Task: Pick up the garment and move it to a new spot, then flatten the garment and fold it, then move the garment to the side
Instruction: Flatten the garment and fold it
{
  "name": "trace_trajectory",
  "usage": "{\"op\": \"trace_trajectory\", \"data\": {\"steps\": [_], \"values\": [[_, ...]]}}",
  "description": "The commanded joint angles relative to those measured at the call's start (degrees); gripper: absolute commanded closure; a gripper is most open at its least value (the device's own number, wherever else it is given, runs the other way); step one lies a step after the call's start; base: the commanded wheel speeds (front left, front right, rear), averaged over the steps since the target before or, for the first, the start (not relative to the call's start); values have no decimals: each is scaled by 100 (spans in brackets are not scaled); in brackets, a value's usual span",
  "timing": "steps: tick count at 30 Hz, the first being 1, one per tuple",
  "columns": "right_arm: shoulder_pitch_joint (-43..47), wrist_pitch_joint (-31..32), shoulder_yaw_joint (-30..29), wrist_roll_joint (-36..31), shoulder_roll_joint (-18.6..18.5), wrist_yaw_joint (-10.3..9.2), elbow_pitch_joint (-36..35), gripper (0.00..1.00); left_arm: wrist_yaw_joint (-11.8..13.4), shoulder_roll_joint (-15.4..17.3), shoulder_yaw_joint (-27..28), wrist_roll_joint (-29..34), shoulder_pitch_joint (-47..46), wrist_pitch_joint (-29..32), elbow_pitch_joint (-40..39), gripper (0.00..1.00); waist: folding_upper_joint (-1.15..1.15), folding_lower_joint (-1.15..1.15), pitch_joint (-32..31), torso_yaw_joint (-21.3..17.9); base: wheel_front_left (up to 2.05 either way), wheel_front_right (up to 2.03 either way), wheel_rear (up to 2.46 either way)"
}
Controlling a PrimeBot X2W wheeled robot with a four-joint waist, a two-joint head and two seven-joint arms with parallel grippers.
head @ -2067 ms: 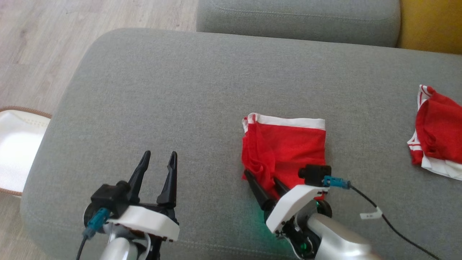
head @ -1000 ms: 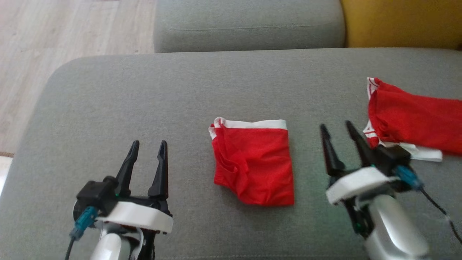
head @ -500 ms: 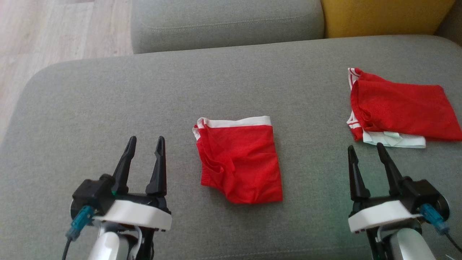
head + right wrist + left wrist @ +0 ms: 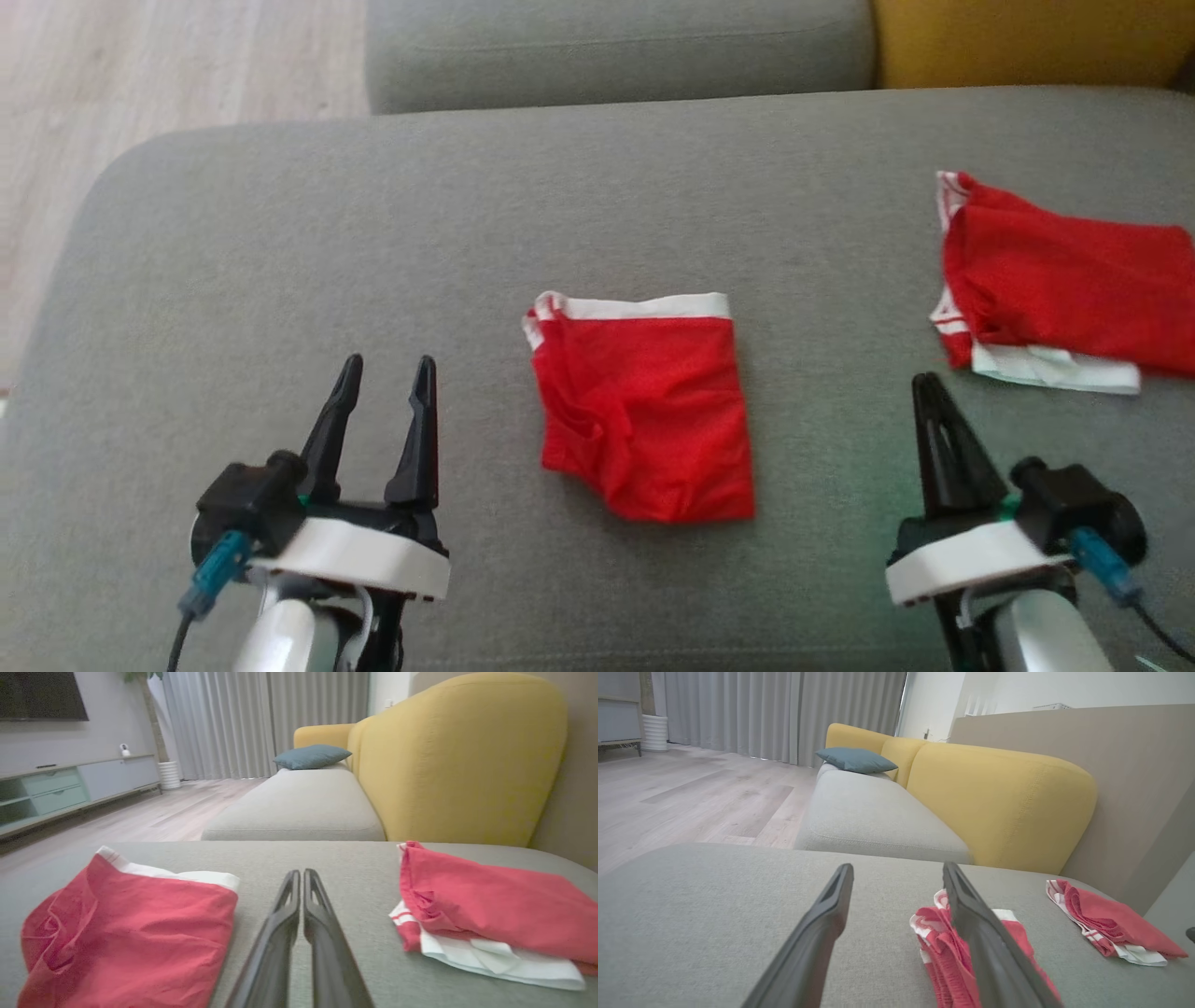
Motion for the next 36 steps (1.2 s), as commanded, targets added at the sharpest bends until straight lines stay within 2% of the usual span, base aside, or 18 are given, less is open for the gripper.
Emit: {"op": "trace_trajectory", "data": {"steps": [1,10,21,29,36], "values": [[-330,-61,268,-103,-13,43,-188,100,-30,15,138,-36,-286,-70,-146,0,0,0,123,233,0,0,0],[-934,-61,1023,-269,-13,43,405,100,-78,15,69,-81,-414,-70,-43,0,0,0,431,1109,0,0,0],[-1884,-61,1246,-463,-13,43,1819,100,-79,15,-66,-204,-615,-70,-25,0,0,0,831,2044,0,0,0],[-2022,-61,1772,-123,-13,43,1944,100,-62,15,-88,-248,-629,-70,-5,0,0,0,902,2272,0,0,0],[-2152,-61,2266,198,-13,43,2077,100,-34,15,-111,-249,-620,-70,2,0,0,0,863,2244,0,0,0]]}}
